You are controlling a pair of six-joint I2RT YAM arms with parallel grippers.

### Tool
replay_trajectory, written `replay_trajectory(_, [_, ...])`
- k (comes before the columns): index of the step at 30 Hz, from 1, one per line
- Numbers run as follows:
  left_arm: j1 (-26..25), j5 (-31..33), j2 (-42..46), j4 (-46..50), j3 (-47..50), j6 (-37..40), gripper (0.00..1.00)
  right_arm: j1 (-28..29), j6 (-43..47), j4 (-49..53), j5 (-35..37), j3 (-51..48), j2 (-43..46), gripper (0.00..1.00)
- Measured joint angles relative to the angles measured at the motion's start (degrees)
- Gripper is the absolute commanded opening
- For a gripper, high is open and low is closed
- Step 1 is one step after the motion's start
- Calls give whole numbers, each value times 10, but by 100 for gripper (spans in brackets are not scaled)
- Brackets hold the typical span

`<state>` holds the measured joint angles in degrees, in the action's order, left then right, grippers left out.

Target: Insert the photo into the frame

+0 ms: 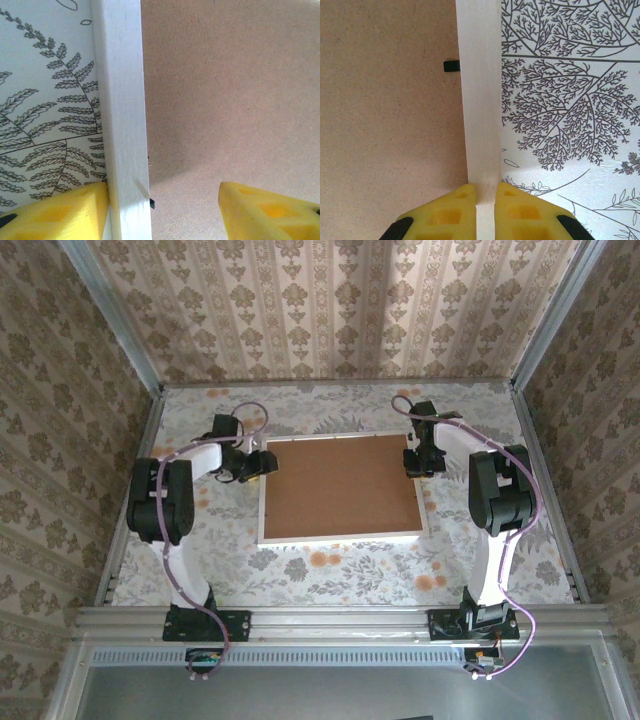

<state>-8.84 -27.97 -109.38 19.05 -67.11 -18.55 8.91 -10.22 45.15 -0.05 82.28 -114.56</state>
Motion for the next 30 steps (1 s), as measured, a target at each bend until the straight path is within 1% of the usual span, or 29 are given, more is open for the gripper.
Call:
replay_trajectory(5, [26,-34,12,-12,30,-12,51,2,0,-2,-7,0,0,13])
replay_trajectory(9, [41,-57,12,-28,45,-23,46,4,0,-2,-8,0,0,13])
replay_trajectory(11, [50,-75,12,-46,56,-31,39,5,0,-2,-8,0,0,13])
replay_trajectory(17, [81,-139,12,-107,94,-67,39,5,0,-2,-8,0,0,13])
replay_trajectory(20, [89,-160,12,-132,106,-79,37,5,0,-2,-8,0,0,13])
replay_trajectory(23, [93,-168,12,-142,113,-85,33,5,0,-2,-8,0,0,13])
replay_trajectory(30, [93,-166,11,-131,112,-77,32,5,0,-2,-8,0,0,13])
